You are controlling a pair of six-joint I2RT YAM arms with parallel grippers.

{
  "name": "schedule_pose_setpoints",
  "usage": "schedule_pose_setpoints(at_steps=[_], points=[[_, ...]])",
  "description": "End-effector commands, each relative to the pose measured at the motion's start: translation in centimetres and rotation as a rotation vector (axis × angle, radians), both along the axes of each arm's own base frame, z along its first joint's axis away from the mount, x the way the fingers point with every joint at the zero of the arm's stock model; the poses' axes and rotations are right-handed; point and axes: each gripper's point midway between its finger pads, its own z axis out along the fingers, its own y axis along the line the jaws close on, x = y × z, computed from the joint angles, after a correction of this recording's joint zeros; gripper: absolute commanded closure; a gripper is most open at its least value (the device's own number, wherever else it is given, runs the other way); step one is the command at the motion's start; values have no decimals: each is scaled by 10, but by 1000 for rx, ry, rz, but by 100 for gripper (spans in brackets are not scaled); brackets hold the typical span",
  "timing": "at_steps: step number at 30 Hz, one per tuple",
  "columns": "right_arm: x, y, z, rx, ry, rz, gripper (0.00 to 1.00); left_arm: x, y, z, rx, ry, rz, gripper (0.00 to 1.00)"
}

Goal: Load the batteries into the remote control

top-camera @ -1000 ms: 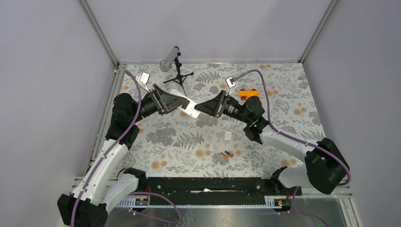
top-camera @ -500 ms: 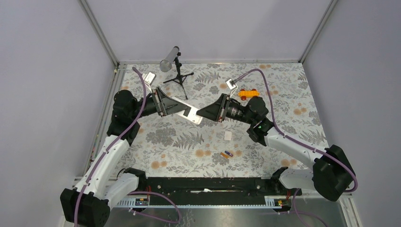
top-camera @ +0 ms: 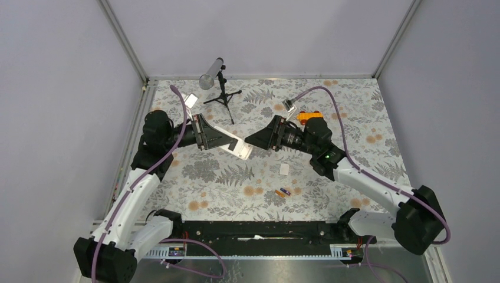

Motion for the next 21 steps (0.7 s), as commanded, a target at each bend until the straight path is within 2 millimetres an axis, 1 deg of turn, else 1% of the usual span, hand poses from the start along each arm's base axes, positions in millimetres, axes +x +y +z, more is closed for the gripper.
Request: schedule_pose_setpoints(at_steps=[1, 4, 6, 7, 8, 9, 10, 12, 13, 16, 19, 21], points=[[17, -34, 1, -115, 29, -198, 19, 16, 13, 2, 104, -122, 131, 100], [15, -61, -28, -254, 78, -264, 20, 29, 25, -16, 185, -95, 231, 100], [4, -77, -60, -408, 112, -260, 27, 33, 30, -23, 215, -101, 270, 100], [-1, -85, -75, -479, 128, -257, 33, 34, 32, -25, 225, -104, 287, 100], [-8, -92, -91, -552, 141, -242, 42, 35, 34, -26, 231, -113, 300, 100], [-13, -98, -102, -608, 144, -217, 53, 36, 35, -26, 234, -121, 313, 100], [-20, -103, -113, -659, 155, -191, 61, 37, 37, -26, 235, -132, 325, 100], [-31, -107, -131, -730, 173, -125, 68, 37, 38, -25, 227, -152, 336, 100], [-35, -108, -137, -754, 179, -102, 70, 37, 38, -24, 222, -161, 338, 100], [-43, -105, -151, -796, 202, -65, 70, 38, 37, -20, 206, -183, 343, 100], [-48, -104, -165, -838, 247, -70, 70, 40, 38, -18, 204, -195, 354, 100], [-51, -106, -176, -869, 292, -92, 71, 41, 39, -16, 202, -202, 363, 100]])
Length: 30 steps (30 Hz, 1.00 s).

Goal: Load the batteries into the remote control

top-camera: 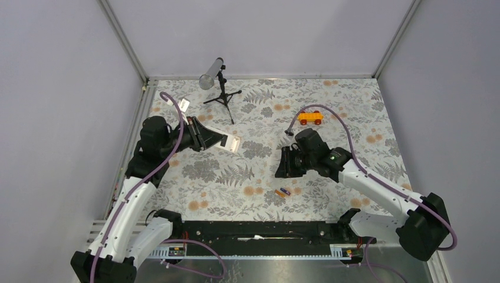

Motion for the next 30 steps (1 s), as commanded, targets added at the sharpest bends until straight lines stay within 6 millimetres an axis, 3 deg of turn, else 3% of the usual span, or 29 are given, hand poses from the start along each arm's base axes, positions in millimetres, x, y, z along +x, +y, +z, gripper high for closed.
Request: schedule_pose_setpoints(at_steps=[1, 10, 15, 25, 30], points=[[-9, -8, -22, -96, 46, -30, 71, 10, 5, 20, -7, -118, 41, 100], [-2, -30, -58, -290, 6, -28, 73, 8, 2, 19, -16, -107, 24, 100], [-3, -35, -75, -385, 25, 4, 66, 6, 4, 23, -12, -134, 28, 100], [-3, -37, -90, -558, 5, 121, 69, 5, 4, 24, -6, -141, 27, 100], [-6, -31, -95, -558, 9, 170, 65, 6, 5, 25, -2, -144, 33, 100]])
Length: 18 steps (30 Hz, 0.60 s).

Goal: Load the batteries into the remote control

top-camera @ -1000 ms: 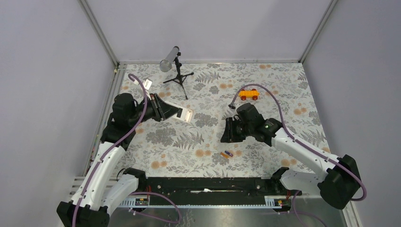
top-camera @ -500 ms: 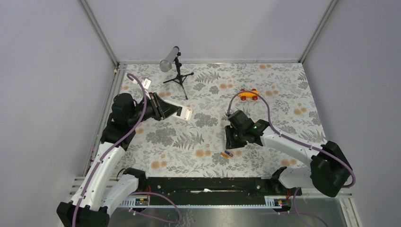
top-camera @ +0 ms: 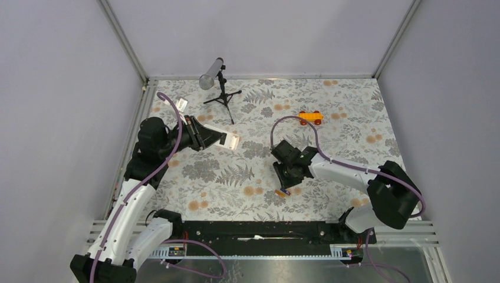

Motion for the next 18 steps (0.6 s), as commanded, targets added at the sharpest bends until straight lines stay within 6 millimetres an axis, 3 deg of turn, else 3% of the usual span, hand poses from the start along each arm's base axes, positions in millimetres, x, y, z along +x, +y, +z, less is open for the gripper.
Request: schedule_pose_setpoints(at_steps=[1, 10, 18], points=[[3, 4, 3, -30, -16, 63, 64, 4, 3, 17, -1, -88, 14, 100], [-3, 6, -9, -70, 23, 105, 65, 4, 5, 18, 10, -96, 27, 100], [-2, 2, -18, -112, 24, 110, 72, 5, 6, 17, 11, -92, 28, 100]])
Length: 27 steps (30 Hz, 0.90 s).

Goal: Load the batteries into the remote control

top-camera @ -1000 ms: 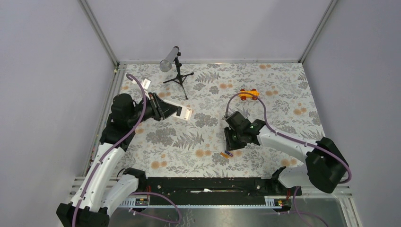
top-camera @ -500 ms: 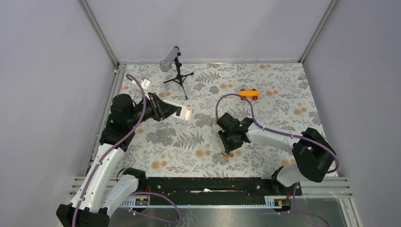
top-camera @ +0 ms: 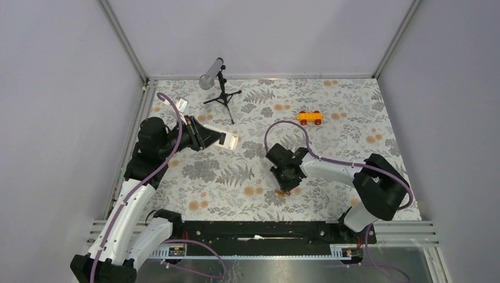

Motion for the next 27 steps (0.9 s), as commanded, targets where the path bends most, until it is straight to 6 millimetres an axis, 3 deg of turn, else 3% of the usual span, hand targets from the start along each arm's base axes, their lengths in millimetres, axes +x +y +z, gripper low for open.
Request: schedule_pose_setpoints(at_steps=[1, 8, 16, 22, 27], points=[[5, 4, 3, -21, -18, 23, 72, 3, 3, 21, -4, -92, 14, 100], [4, 0, -7, -43, -6, 2, 72, 3, 5, 21, 1, -93, 23, 100], [12, 3, -3, -16, -57, -45, 90, 2, 6, 19, -3, -88, 27, 100], [29, 22, 33, 138, -182, -107, 91, 1, 3, 20, -43, -105, 17, 100], [47, 46, 93, 395, -337, -181, 91, -3, 0, 32, -88, -232, -9, 100]])
